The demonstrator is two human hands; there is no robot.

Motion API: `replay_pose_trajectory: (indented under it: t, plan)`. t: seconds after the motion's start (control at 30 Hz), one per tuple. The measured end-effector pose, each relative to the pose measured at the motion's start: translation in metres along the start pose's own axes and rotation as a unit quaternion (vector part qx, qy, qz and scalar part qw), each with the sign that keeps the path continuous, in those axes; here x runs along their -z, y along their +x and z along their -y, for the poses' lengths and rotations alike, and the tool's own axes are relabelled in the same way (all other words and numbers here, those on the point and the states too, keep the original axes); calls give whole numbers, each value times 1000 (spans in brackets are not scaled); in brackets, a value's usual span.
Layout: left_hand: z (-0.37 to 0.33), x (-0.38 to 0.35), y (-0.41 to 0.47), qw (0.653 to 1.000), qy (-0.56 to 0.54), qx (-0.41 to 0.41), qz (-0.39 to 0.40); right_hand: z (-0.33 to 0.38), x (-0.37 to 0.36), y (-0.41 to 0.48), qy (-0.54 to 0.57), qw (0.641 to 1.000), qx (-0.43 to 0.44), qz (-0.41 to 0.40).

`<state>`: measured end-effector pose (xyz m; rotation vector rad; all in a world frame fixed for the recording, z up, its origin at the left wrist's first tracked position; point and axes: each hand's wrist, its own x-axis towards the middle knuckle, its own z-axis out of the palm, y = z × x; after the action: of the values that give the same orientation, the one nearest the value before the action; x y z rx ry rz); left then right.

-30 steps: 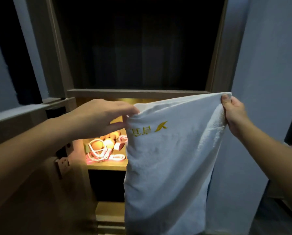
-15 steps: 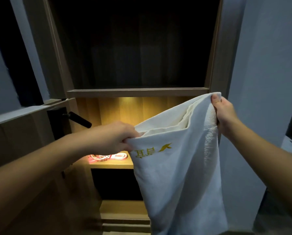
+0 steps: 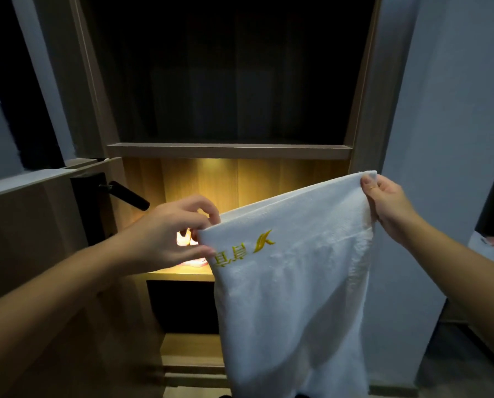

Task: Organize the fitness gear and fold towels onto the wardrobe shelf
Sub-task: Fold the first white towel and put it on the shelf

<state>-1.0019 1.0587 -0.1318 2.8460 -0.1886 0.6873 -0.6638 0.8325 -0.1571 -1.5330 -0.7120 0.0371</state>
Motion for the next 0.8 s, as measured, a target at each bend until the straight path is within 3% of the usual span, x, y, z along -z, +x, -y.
replay_pose_trajectory:
  t: [0.1, 0.23, 0.3, 0.4, 0.53, 0.6, 0.73, 0.8]
  plan:
    - [-11, 1, 2, 994, 69, -62, 49, 5, -5, -3, 20, 1000, -1, 1]
    - [-14, -5, 2, 979, 88, -1, 182, 10, -10, -9, 10, 999, 6, 38]
    - [-12, -13, -2, 976, 57, 23, 209, 10, -13, -12, 4, 998, 11, 54]
    - [-10, -23, -9, 980, 49, 54, 186, 7, -14, -15, -1, 998, 13, 58]
    - [-7, -26, -21, 999, -25, 26, 2, 5, -6, -15, 14, 999, -2, 34]
    - [-12, -25, -22, 992, -110, 42, -37, 4, -3, -16, 18, 999, -7, 31]
    - [-17, -18, -13, 959, -242, 145, 33, -1, -4, -21, 26, 999, -10, 45]
    - [-15, -17, -11, 953, -250, 163, 55, -2, -6, -23, 37, 998, -11, 48]
